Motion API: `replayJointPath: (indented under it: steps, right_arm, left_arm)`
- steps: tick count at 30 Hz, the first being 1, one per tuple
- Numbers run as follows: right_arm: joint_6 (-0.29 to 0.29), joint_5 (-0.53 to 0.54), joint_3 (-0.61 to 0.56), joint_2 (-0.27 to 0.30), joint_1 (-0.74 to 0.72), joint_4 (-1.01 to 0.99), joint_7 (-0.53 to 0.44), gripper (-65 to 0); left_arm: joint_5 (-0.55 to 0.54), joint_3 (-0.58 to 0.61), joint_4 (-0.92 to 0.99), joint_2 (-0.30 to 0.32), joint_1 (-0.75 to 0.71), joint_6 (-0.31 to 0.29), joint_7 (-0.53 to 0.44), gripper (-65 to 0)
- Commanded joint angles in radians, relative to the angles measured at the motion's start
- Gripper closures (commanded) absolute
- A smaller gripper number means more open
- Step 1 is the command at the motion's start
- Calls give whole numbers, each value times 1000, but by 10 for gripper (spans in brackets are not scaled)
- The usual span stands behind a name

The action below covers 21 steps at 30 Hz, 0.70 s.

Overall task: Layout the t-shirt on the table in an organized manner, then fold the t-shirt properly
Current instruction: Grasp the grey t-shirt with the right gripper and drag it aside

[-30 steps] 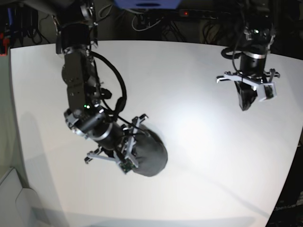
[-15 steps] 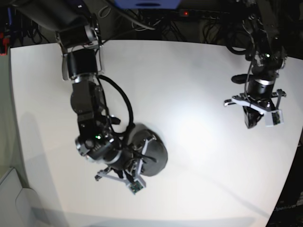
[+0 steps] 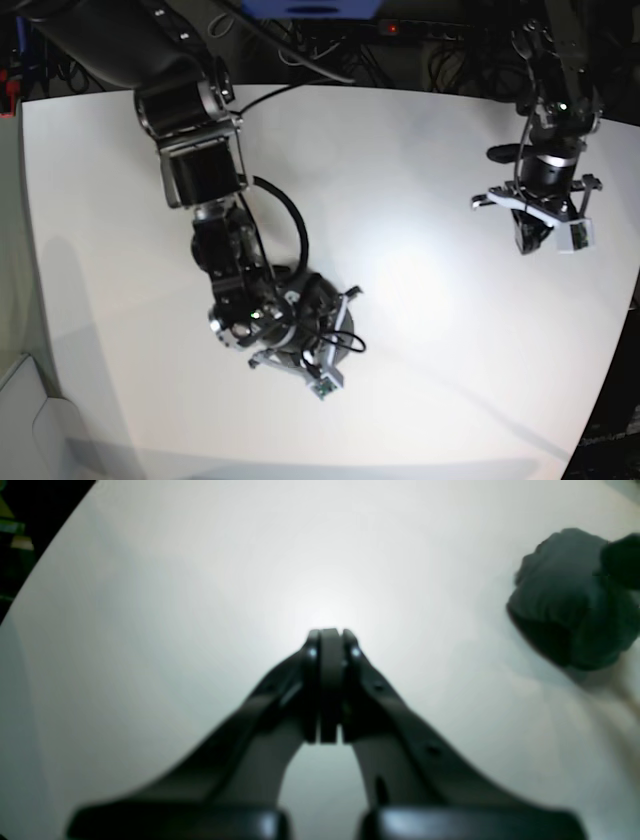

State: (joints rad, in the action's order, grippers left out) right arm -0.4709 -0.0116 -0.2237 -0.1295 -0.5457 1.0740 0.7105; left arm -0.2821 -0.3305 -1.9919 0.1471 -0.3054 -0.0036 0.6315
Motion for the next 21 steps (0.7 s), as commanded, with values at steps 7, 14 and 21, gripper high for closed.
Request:
replayJointPath:
  steps: [7,14,21]
  right_arm:
    - [182,5,5,120,36,33,-64,0]
    - [340,6,83,212,175,309,-35,0]
    - [349,6,154,213,172,403,19,0]
  left_arm:
    - [-7,-3,-20,6,2,0,-20,-2]
    - [-9,-3,-19,4,8,0,-25,-2]
    - [-9,-3,-20,6,2,0,-28,-2]
